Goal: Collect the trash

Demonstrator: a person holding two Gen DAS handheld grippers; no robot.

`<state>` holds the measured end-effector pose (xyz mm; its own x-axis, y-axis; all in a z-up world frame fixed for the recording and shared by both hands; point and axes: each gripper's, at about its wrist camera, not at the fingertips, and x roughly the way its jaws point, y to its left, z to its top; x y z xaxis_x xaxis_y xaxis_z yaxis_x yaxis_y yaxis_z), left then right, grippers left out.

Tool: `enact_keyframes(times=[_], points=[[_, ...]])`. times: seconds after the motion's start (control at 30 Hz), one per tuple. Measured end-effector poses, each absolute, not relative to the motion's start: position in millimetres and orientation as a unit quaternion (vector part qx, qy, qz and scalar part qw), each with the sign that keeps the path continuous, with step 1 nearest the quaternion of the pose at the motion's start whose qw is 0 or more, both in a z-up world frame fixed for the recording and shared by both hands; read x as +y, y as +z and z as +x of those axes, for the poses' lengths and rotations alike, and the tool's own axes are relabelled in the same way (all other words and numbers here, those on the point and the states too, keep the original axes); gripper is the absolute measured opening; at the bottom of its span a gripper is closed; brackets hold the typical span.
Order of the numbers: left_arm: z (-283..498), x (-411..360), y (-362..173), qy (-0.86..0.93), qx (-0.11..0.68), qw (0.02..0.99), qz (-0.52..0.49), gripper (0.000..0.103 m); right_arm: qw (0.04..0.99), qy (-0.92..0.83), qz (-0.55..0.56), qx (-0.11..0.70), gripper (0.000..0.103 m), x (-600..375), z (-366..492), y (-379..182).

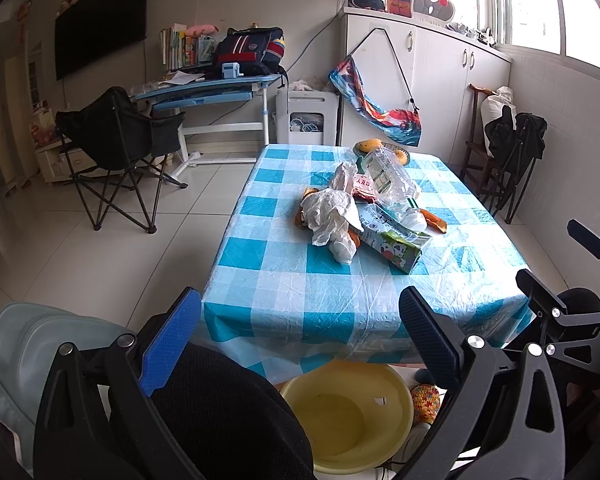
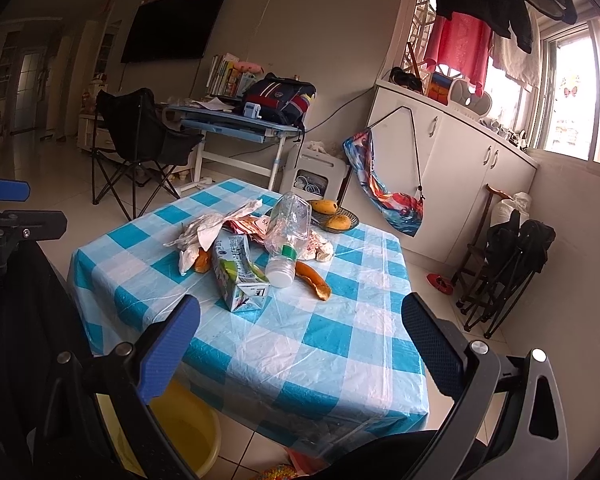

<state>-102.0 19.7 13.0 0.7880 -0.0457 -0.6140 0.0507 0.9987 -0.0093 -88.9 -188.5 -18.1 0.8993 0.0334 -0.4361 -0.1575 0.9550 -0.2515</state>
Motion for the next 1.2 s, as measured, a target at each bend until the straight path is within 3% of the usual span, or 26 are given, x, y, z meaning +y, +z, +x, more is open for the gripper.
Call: enact_keyframes(times=[0.2, 0.3, 0.47, 0.87, 0.97, 1.13, 1.2], points=[[-92.6, 23.0, 12.6, -0.036, 0.344, 0.938, -0.011, 0.096, 0.967, 0.055, -0.129, 0.214, 0.097, -188.0, -88.5, -18.4], [-69.0, 25.8, 16.4, -0.056, 0.363, 0.929, -0.048, 0.096, 0.969, 0.070, -0.101, 0.213, 0.097, -189.4, -90.7, -15.0], [-15.8, 2.1, 18.4, -0.061, 0.369, 0.927, -0.023, 0.096, 0.966, 0.084, -0.087, 0.226, 0.097, -189.2, -89.8, -15.9], [128.5, -16.5, -52.2, -0.030, 0.465, 0.884, -0.038, 0.095, 0.962, 0.088, -0.035, 0.255, 0.097, -212.2, -73.1, -26.5], [144.0, -14.0, -64.5, -0.031, 0.479, 0.876, -0.050, 0.081, 0.963, 0.087, -0.039, 0.254, 0.097, -212.2, -71.5, -27.9], [150.8, -3.7, -75.6, -0.060, 0.493, 0.862, -0.098, 0.040, 0.961, 0.091, -0.043, 0.257, 0.097, -210.3, -65.6, -30.3], [147.2, 0.2, -73.5, -0.069, 0.490, 0.862, -0.108, 0.039, 0.961, 0.093, -0.045, 0.257, 0.097, -209.3, -65.0, -30.5]])
